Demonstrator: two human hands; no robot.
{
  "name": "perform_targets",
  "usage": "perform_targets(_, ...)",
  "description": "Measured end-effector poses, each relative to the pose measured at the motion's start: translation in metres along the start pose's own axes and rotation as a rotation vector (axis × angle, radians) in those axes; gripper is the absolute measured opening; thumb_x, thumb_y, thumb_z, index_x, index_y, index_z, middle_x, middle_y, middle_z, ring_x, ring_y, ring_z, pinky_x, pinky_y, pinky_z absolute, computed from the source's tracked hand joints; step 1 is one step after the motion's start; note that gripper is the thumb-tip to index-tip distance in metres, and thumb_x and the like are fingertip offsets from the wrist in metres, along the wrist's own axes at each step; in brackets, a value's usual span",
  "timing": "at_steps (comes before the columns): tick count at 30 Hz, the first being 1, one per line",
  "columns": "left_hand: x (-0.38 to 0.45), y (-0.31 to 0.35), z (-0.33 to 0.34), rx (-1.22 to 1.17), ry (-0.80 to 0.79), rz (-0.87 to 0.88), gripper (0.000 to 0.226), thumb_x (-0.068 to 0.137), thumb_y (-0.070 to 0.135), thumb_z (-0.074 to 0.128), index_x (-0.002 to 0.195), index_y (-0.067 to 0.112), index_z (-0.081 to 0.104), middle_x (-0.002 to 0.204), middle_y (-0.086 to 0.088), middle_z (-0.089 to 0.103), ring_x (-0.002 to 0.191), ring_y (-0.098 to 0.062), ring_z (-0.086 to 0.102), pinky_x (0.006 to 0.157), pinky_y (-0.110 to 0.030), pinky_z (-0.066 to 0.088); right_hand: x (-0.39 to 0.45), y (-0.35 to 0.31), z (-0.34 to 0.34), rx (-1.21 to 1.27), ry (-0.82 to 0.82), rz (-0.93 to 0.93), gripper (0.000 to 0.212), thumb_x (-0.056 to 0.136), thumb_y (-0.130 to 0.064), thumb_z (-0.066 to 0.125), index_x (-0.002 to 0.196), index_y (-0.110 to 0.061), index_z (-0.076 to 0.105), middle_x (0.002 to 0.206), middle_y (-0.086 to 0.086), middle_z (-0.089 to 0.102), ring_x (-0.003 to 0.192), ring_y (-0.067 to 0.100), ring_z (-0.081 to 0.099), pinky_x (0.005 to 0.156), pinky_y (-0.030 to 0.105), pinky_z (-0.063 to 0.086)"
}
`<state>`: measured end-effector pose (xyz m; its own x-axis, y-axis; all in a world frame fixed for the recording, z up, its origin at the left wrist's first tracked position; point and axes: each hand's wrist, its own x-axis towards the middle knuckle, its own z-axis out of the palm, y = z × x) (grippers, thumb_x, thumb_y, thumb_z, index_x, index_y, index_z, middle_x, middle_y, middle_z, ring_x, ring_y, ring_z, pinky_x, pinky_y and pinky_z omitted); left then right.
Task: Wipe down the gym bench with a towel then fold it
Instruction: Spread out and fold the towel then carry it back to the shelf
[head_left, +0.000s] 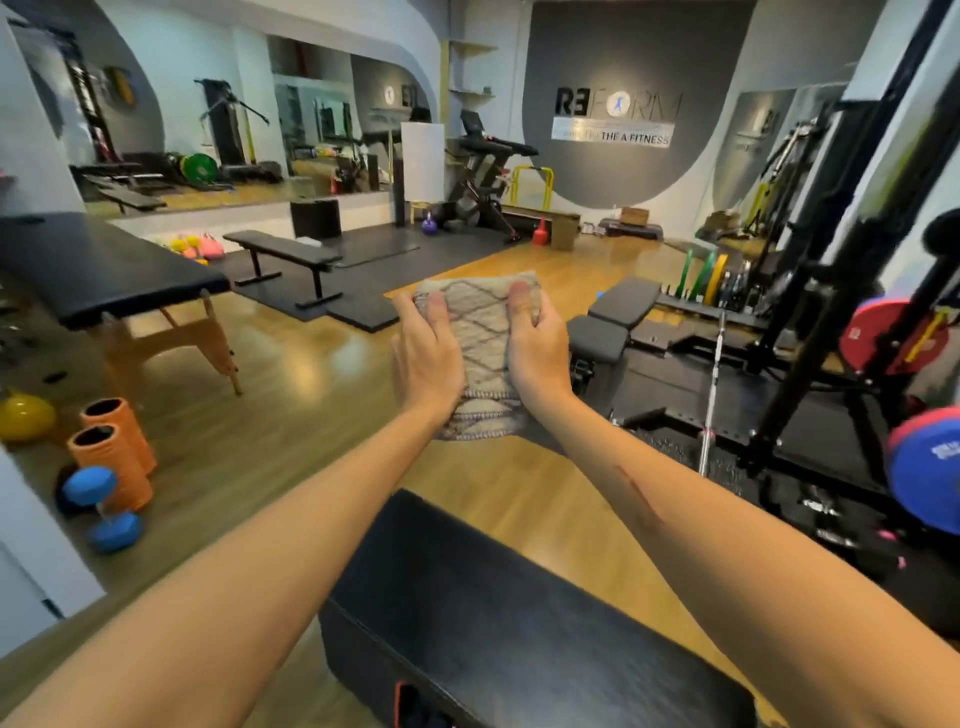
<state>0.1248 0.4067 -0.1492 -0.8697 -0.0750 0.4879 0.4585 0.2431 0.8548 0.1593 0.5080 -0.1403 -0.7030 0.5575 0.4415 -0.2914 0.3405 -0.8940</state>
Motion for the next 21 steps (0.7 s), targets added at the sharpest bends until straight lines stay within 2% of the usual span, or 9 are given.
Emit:
perform_targets(2, 0.026, 0.042, -0.022, -0.041, 0.003, -0.032, 0.038, 0.103, 0.042, 0.030, 0.118, 0.011, 0.044, 0.110, -0.016, 0.063, 0.102, -0.037, 0.057, 0.072, -0.038, 0.035, 0.017, -0.048, 0.007, -0.021, -0.007, -0.013, 0.042, 0.102, -0.052, 0.040, 0.106, -0.015, 0.058, 0.096, -0.004, 0.062, 0.096, 0.018, 0.060, 0.078, 0.029, 0.040)
perform_targets(4, 0.044, 0.071, -0.048, -0.120, -0.031, -0.075, 0.040, 0.102, 0.044, 0.033, 0.121, 0.011, 0.046, 0.116, -0.013, 0.062, 0.108, -0.032, 0.056, 0.078, -0.034, 0.037, 0.022, -0.088, 0.011, -0.031, -0.020, -0.045, 0.037, 0.102, -0.050, 0.041, 0.101, -0.018, 0.059, 0.095, -0.005, 0.064, 0.093, 0.013, 0.062, 0.077, 0.029, 0.045)
perform_targets(6, 0.054, 0.087, -0.075, -0.144, -0.076, -0.102, 0.043, 0.102, 0.045, 0.034, 0.125, 0.011, 0.050, 0.121, -0.009, 0.060, 0.114, -0.027, 0.054, 0.083, -0.028, 0.036, 0.019, -0.114, 0.015, -0.059, -0.060, -0.058, 0.033, 0.103, -0.049, 0.042, 0.097, -0.022, 0.060, 0.092, -0.006, 0.066, 0.089, 0.007, 0.063, 0.076, 0.029, 0.048)
perform_targets(8, 0.057, 0.092, -0.097, -0.121, -0.090, -0.090, 0.043, 0.103, 0.043, 0.033, 0.125, 0.012, 0.053, 0.119, -0.006, 0.060, 0.115, -0.025, 0.053, 0.080, -0.025, 0.032, 0.012, -0.130, 0.021, -0.092, -0.103, -0.067, 0.032, 0.103, -0.048, 0.042, 0.097, -0.021, 0.059, 0.089, -0.009, 0.063, 0.086, 0.004, 0.061, 0.075, 0.027, 0.046)
perform_targets(11, 0.057, 0.094, -0.120, -0.083, -0.056, -0.116, 0.040, 0.103, 0.041, 0.033, 0.116, 0.010, 0.055, 0.102, 0.000, 0.055, 0.108, -0.026, 0.054, 0.071, -0.024, 0.027, -0.002, -0.142, 0.041, -0.108, -0.147, -0.042, 0.058, 0.096, -0.061, 0.044, 0.123, -0.011, 0.057, 0.115, 0.002, 0.065, 0.111, 0.020, 0.060, 0.093, 0.036, 0.048)
perform_targets(13, 0.057, 0.087, -0.132, -0.044, -0.042, -0.173, 0.041, 0.103, 0.041, 0.032, 0.119, 0.010, 0.055, 0.105, -0.002, 0.055, 0.110, -0.025, 0.051, 0.072, -0.024, 0.026, -0.011, -0.146, 0.057, -0.125, -0.159, 0.020, 0.075, 0.089, -0.071, 0.044, 0.131, -0.010, 0.054, 0.126, 0.007, 0.063, 0.120, 0.024, 0.057, 0.102, 0.044, 0.045)
perform_targets(16, 0.062, 0.074, -0.150, 0.005, -0.024, -0.189, 0.041, 0.103, 0.042, 0.031, 0.118, 0.012, 0.054, 0.114, -0.007, 0.058, 0.111, -0.026, 0.050, 0.077, -0.028, 0.028, -0.019, -0.146, 0.083, -0.121, -0.175, 0.066, 0.096, 0.075, -0.086, 0.040, 0.134, -0.010, 0.053, 0.131, 0.008, 0.061, 0.123, 0.026, 0.056, 0.104, 0.048, 0.045)
perform_targets(18, 0.071, 0.067, -0.160, 0.011, 0.000, -0.167, 0.038, 0.102, 0.044, 0.031, 0.114, 0.015, 0.053, 0.106, -0.003, 0.056, 0.108, -0.026, 0.052, 0.079, -0.030, 0.031, -0.016, -0.145, 0.099, -0.094, -0.172, 0.050, 0.085, 0.081, -0.080, 0.044, 0.130, -0.011, 0.056, 0.126, 0.006, 0.064, 0.119, 0.024, 0.058, 0.101, 0.044, 0.047)
perform_targets(21, 0.089, 0.061, -0.176, 0.048, 0.002, -0.132, 0.037, 0.102, 0.045, 0.031, 0.111, 0.017, 0.052, 0.102, 0.003, 0.053, 0.101, -0.018, 0.049, 0.080, -0.030, 0.032, -0.006, -0.145, 0.118, -0.034, -0.187, 0.037, 0.040, 0.098, -0.050, 0.052, 0.115, -0.016, 0.061, 0.104, -0.005, 0.066, 0.099, 0.013, 0.061, 0.080, 0.023, 0.046)
